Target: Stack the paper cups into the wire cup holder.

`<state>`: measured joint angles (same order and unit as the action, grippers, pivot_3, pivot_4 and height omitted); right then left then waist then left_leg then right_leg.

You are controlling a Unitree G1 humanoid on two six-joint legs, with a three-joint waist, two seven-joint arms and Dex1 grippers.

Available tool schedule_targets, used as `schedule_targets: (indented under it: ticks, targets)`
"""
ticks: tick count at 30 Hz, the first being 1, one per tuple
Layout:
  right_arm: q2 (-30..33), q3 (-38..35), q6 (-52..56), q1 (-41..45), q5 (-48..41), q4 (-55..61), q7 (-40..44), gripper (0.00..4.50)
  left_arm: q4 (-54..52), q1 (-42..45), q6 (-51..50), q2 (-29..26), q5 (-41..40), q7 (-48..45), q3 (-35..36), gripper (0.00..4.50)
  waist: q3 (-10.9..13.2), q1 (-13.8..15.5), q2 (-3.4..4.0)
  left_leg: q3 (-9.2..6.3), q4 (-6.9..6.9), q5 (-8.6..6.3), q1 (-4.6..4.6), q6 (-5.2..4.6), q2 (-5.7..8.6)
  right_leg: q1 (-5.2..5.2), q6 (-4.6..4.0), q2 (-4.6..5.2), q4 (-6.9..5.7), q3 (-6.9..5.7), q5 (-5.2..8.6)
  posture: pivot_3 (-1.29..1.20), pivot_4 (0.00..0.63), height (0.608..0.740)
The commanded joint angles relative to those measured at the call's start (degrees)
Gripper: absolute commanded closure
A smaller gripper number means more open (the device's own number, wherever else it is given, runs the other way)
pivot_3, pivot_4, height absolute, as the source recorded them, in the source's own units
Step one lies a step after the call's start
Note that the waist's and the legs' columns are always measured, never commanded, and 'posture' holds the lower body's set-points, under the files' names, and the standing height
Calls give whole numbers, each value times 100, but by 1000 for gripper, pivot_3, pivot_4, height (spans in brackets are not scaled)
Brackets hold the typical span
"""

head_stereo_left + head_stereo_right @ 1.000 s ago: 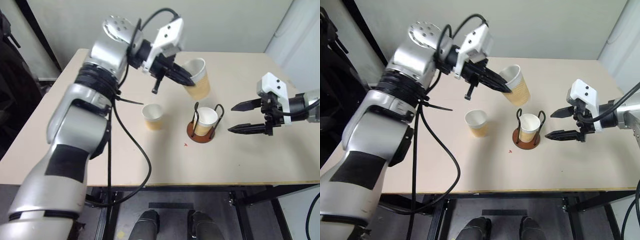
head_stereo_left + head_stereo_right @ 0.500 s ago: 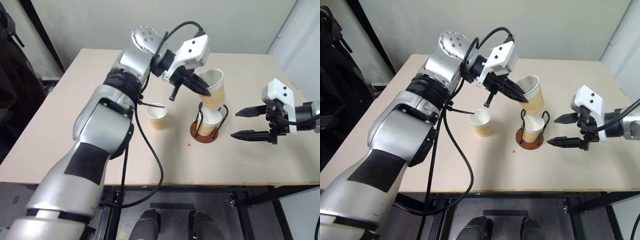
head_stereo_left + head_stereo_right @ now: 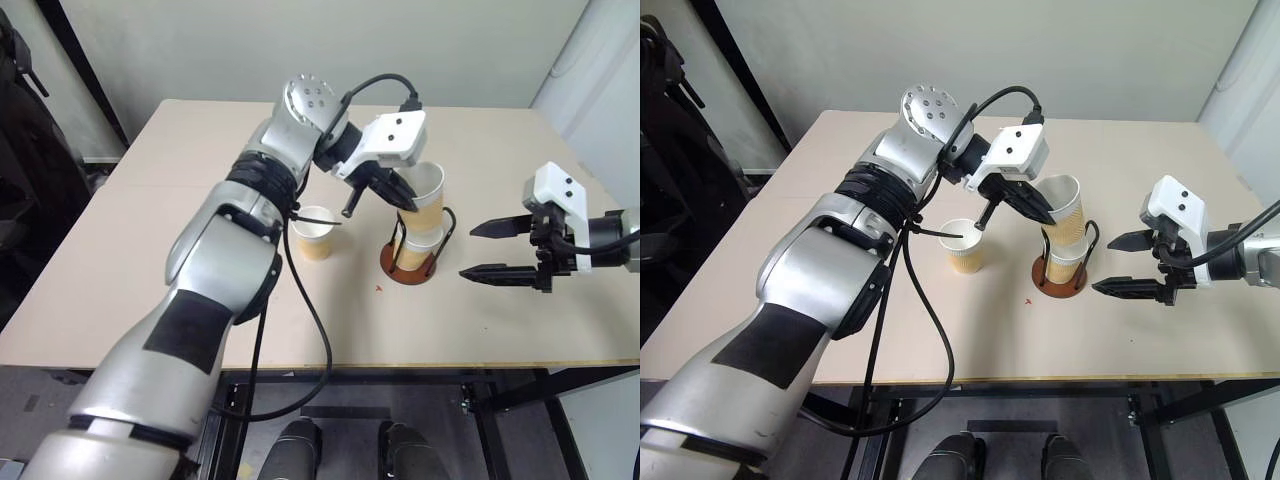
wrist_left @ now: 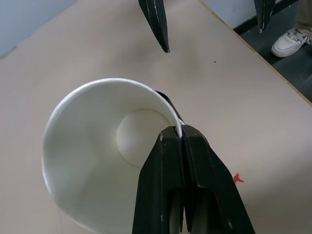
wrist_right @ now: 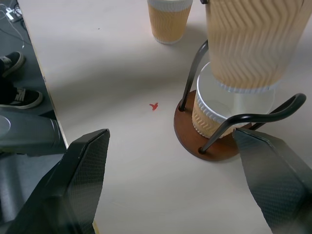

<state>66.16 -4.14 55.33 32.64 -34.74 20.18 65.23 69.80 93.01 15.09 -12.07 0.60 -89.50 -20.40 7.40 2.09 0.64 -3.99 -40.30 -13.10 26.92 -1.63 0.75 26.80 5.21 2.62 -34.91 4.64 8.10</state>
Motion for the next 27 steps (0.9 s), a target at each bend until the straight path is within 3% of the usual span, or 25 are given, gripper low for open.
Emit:
schedule_targets:
  ticks: [1, 14, 17, 27]
  targets:
    - [124, -279, -8, 28, -99, 147, -49, 296, -16, -8, 141, 72, 156, 63, 147, 4468, 0, 1, 0, -1, -2, -1, 1, -2, 2, 0, 3, 2, 0, 1, 0, 0, 150, 740]
    - [194, -368, 87, -92, -237, 271, -181, 296, 80, -162, 290, 316, 554, 333, 249, 4468, 0, 1, 0, 11, -10, -6, 1, -26, 42, 0, 40, 44, -1, 1, -10, 0, 150, 740]
    - [210, -412, 105, -138, -249, 286, -187, 296, 111, -169, 324, 317, 686, 338, 223, 3870, 0, 0, 0, 11, -10, -2, 2, -34, 59, 0, 45, 59, -1, 3, -10, 0, 150, 740]
    - [272, -445, 87, -180, -290, 279, -197, 296, 151, -103, 450, 384, 851, 541, 347, 337, 0, 0, 0, 13, -23, -1, 4, -40, 67, -5, 46, 64, 0, 5, -9, 0, 150, 740]
